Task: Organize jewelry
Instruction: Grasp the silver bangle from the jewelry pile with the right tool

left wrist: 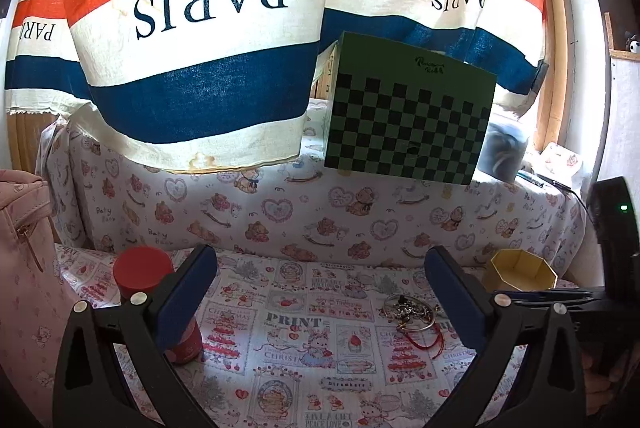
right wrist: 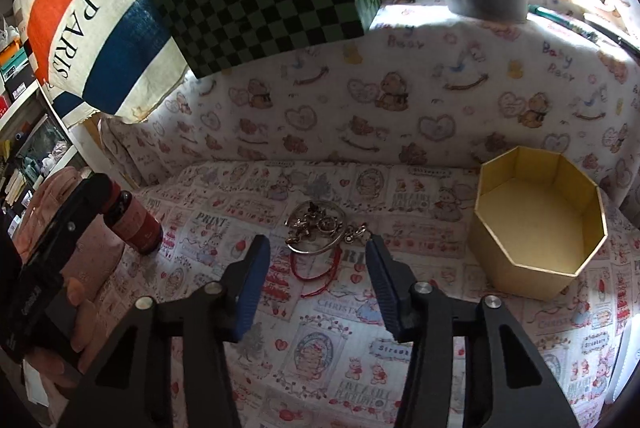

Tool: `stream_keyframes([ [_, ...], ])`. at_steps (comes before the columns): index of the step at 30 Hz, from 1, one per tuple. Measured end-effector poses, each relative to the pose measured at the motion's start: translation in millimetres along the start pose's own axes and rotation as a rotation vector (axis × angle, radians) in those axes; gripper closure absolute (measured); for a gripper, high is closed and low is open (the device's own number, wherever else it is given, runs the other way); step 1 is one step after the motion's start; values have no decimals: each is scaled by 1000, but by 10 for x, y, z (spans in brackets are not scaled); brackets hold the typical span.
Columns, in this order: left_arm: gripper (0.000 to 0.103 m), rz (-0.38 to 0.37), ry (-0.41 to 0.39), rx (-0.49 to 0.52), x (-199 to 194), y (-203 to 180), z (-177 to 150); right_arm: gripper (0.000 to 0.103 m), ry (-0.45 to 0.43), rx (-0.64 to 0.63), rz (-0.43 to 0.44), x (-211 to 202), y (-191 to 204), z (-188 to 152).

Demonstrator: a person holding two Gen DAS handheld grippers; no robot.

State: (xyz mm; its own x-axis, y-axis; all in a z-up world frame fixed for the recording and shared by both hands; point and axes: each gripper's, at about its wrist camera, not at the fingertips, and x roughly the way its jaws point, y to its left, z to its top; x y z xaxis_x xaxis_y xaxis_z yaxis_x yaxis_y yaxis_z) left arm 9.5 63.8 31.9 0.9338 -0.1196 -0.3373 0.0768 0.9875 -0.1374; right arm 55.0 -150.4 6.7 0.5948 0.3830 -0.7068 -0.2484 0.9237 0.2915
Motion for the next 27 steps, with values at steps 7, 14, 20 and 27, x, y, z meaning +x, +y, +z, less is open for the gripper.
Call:
stream_keyframes([
  [7, 0, 79, -84, 96, -9, -6, 23, 77, 141, 106, -40, 552, 2, 60],
  [14, 0, 130, -94, 60, -107, 22, 67, 94, 151, 98, -132, 819, -39, 100],
  [20, 0, 173, -85, 86, -65, -12, 30, 99, 108, 52, -153, 614, -103, 67],
  [27, 0, 107, -38, 119, -6, -225, -44, 99, -42, 26, -159, 53, -314, -20],
])
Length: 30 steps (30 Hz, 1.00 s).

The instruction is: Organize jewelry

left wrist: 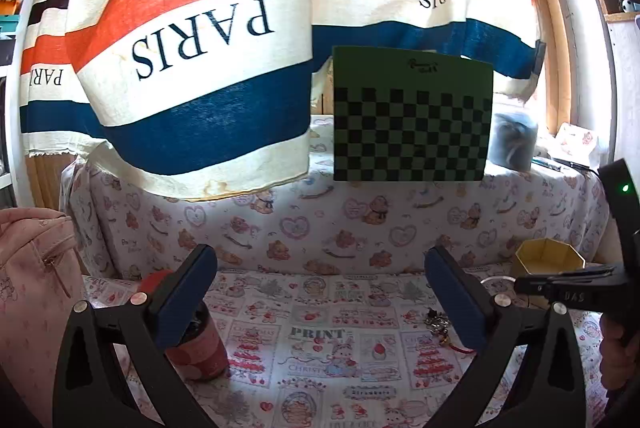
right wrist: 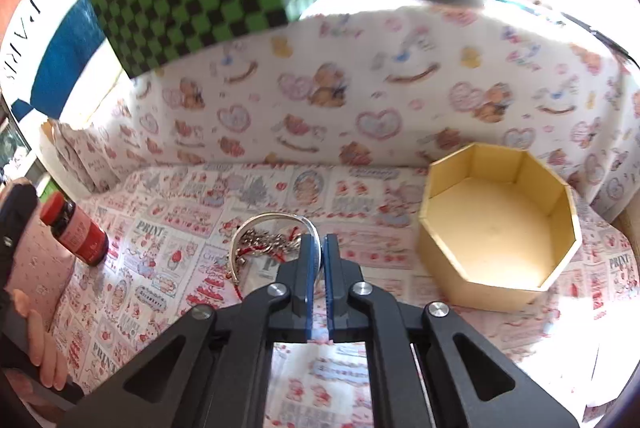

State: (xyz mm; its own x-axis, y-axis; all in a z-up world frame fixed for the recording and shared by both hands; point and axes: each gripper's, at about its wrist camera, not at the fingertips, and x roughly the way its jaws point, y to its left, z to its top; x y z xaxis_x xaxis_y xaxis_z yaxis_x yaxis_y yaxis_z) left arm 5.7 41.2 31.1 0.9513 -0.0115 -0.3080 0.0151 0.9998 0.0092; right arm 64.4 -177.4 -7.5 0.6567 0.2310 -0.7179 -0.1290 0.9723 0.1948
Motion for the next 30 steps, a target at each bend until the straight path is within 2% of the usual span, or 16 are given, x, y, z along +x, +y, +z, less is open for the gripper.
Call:
stream_keyframes([
  [3, 0, -36, 84, 18, 115, -185, 22, 99, -77, 16, 40, -244, -178, -12],
  [6, 4, -96, 241, 76, 378, -485, 37, 99, -155, 40, 34, -484, -355, 15],
  [8, 26, -80, 363, 119, 605, -701, 33, 99, -192, 74, 45, -562, -465, 33],
  [10, 35, -116, 443, 96, 797, -831, 29, 99, -195, 126, 67, -602, -613, 44],
  [12, 41, -119, 526, 69, 986, -927, -14, 99, -206, 151, 75, -667, -755, 47],
  [14, 57, -133, 615, 30, 1152, -991, -111, 99, -227, 170, 43, -726, -864, 54],
  [16, 68, -169, 677, -41, 1255, -996, -221, 99, -230, 211, 58, -782, -998, 87],
  [18, 70, -185, 683, -92, 1288, -986, -300, 99, -242, 240, 60, -836, -1097, 101],
  [21, 71, -163, 629, -75, 1223, -1027, -331, 99, -253, 256, 27, -819, -1150, 119],
  [23, 84, -156, 645, -65, 1204, -1053, -358, 99, -245, 275, 27, -794, -1204, 123],
  [24, 87, -161, 661, -77, 1206, -1048, -367, 99, -242, 281, 21, -783, -1216, 122],
  [27, 92, -169, 692, -123, 1183, -1024, -395, 99, -238, 284, 1, -754, -1234, 119],
  [28, 95, -168, 683, -120, 1156, -1017, -389, 99, -235, 286, -2, -749, -1237, 116],
  [30, 96, -162, 653, -104, 1050, -966, -391, 99, -233, 290, -3, -750, -1250, 115],
])
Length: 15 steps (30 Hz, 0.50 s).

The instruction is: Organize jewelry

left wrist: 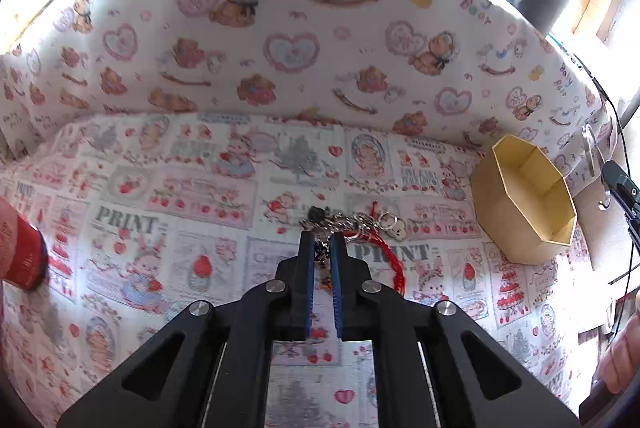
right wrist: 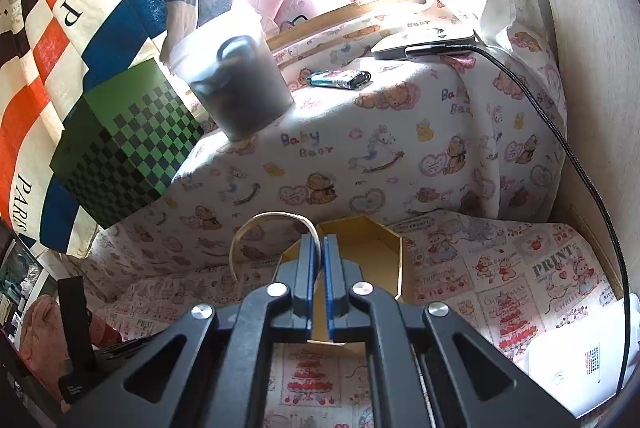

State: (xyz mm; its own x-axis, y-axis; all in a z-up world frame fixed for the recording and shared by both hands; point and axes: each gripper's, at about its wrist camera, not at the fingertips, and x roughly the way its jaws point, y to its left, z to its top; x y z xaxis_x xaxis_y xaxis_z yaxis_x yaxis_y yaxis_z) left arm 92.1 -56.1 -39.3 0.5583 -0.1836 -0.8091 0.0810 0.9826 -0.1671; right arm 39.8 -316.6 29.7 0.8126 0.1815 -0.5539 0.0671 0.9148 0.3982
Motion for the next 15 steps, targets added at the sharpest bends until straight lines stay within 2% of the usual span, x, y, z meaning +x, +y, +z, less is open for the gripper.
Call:
stream_keyframes([
  [5, 96, -40, -63, 26, -251, 45, 3, 99, -3, 1, -8, -1, -15, 1],
  [8, 96, -103, -100, 35, -503, 22, 65, 99, -3, 17, -15, 13, -63, 22],
  [11, 96, -210, -122, 61, -661, -191, 156, 99, -11, 57, -38, 7, -198, 80],
  [15, 96, -312, -120, 120, -662, -694, 391, 99, 1, 132, -58, 58, -468, 127],
])
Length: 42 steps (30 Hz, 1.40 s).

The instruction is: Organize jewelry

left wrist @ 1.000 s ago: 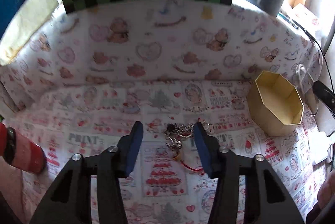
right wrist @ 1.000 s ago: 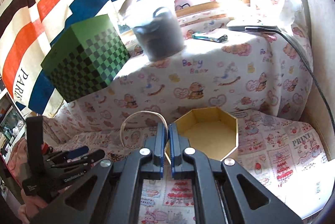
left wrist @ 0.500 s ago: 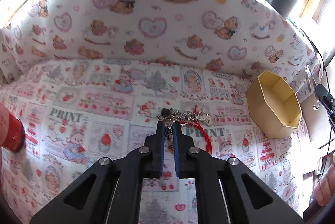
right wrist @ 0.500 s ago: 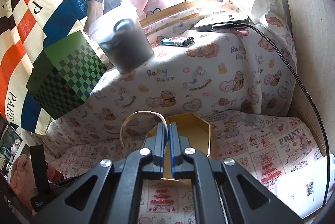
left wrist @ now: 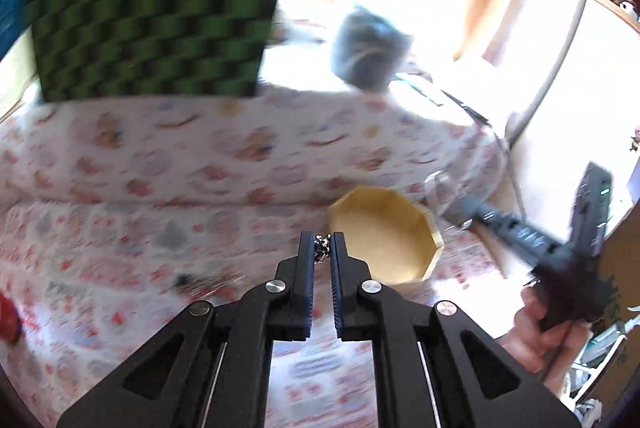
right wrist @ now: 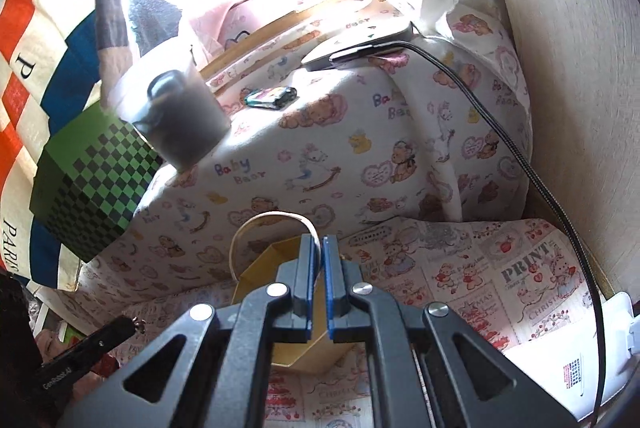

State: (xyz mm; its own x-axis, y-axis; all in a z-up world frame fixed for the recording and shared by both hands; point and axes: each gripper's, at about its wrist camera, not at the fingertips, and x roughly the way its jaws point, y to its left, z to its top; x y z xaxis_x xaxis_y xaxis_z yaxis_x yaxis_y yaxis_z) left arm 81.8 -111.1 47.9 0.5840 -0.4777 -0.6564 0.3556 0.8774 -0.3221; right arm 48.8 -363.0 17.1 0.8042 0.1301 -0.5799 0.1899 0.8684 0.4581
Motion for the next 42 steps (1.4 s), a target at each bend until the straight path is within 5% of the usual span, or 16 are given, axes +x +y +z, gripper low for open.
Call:
stream_keyframes([
  [8, 96, -79, 78, -133, 631, -102, 17, 99, 86, -33, -23, 295, 31, -127],
  [11, 96, -93, 101, -101, 764, -121, -50, 99, 81, -60, -50, 325, 62, -143],
  [13, 96, -168, 128, -91, 807, -153, -83, 99, 87, -63, -51, 349, 65, -129],
  [22, 96, -31, 115, -87, 971, -67, -187, 96, 84, -120, 57, 298, 189, -145],
  [23, 96, -12, 105, -77, 952, -49, -187, 91, 87, -120, 63, 296, 204, -139],
  [25, 96, 13, 87, -73, 904, -11, -175, 52, 75, -103, 64, 265, 202, -135],
  [29, 96, 67, 54, -49, 847, 19, -152, 51, 40, -134, 50, 177, 224, -114],
  [35, 94, 46, -20, -6, 603, -12, -137, 41, 18, -169, 29, 74, 286, -109],
  [39, 76, 117, -119, 68, 199, -136, -61, 39, 14, -195, 53, -19, 375, -138],
  [42, 52, 182, -207, 86, -182, -74, -53, 36, -2, -226, 63, -104, 481, -178],
])
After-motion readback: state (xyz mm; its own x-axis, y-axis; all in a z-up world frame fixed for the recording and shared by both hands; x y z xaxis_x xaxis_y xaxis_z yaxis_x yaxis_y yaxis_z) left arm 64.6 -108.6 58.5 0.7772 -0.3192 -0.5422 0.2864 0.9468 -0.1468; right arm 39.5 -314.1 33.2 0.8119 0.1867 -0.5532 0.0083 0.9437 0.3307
